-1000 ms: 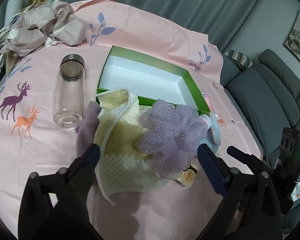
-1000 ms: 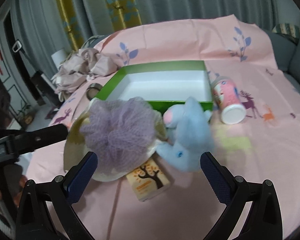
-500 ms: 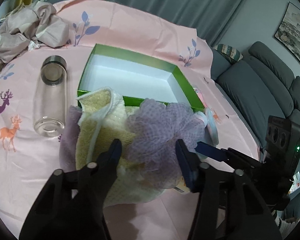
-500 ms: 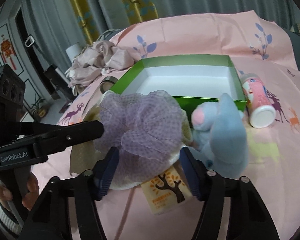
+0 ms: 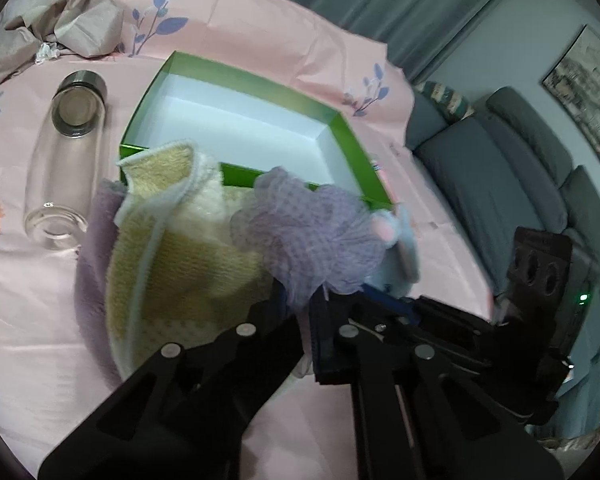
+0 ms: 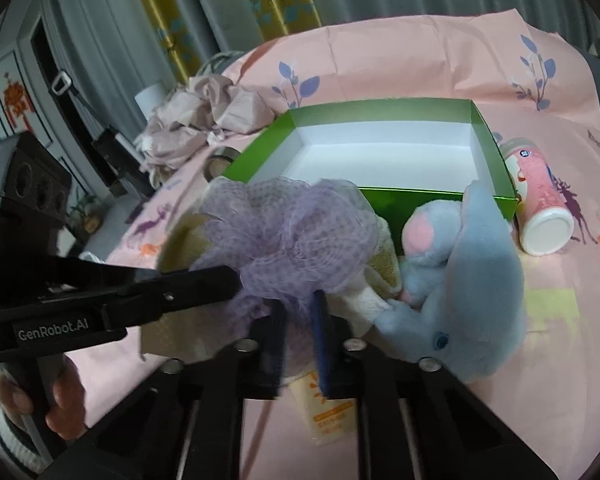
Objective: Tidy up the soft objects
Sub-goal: 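Close the right gripper on the purple mesh sponge and lift it, then carry the sponge over the green box and open the right gripper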
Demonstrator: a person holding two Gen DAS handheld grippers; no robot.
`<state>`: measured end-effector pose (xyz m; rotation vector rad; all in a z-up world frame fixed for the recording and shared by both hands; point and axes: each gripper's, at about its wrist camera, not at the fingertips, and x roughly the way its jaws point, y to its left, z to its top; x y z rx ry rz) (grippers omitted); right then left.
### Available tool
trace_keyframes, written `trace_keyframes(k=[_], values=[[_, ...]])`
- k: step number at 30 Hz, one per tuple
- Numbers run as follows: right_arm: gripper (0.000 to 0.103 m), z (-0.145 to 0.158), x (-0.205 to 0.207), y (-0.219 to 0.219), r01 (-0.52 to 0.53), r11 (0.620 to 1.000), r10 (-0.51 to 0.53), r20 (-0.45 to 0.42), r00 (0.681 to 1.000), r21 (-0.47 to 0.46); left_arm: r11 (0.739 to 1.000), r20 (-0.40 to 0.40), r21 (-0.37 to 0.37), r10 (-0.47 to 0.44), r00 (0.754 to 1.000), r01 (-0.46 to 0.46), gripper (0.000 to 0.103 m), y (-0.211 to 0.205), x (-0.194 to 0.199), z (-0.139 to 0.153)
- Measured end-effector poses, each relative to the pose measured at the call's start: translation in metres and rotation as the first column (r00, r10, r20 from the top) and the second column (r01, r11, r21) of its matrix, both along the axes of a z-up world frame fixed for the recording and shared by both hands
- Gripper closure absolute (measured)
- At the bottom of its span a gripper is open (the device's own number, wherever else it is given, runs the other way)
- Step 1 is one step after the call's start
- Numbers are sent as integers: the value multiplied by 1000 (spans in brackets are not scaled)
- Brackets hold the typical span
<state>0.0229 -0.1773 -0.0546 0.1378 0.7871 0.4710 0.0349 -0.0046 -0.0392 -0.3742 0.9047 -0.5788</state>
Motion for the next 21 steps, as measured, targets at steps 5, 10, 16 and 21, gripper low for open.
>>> trace_keyframes(k=[5,10,16,21], values=[[94,18,-11,0,-4,999,1,56,998,45,1000,62,-21,-8,998,9,95,-1,-12,21],[94,47,-14,1,-11,998,4,119,993,56,999,140,21,-27,990,24,95,-5,-10,53],[94,83,1,3,-14,998,1,208,978,60,998,202,58,-28,979,16,95,-9,12,84],[94,95,22,3,6,998,-22,254,967,61,996,237,91,-23,971,1,95,-18,39,94]])
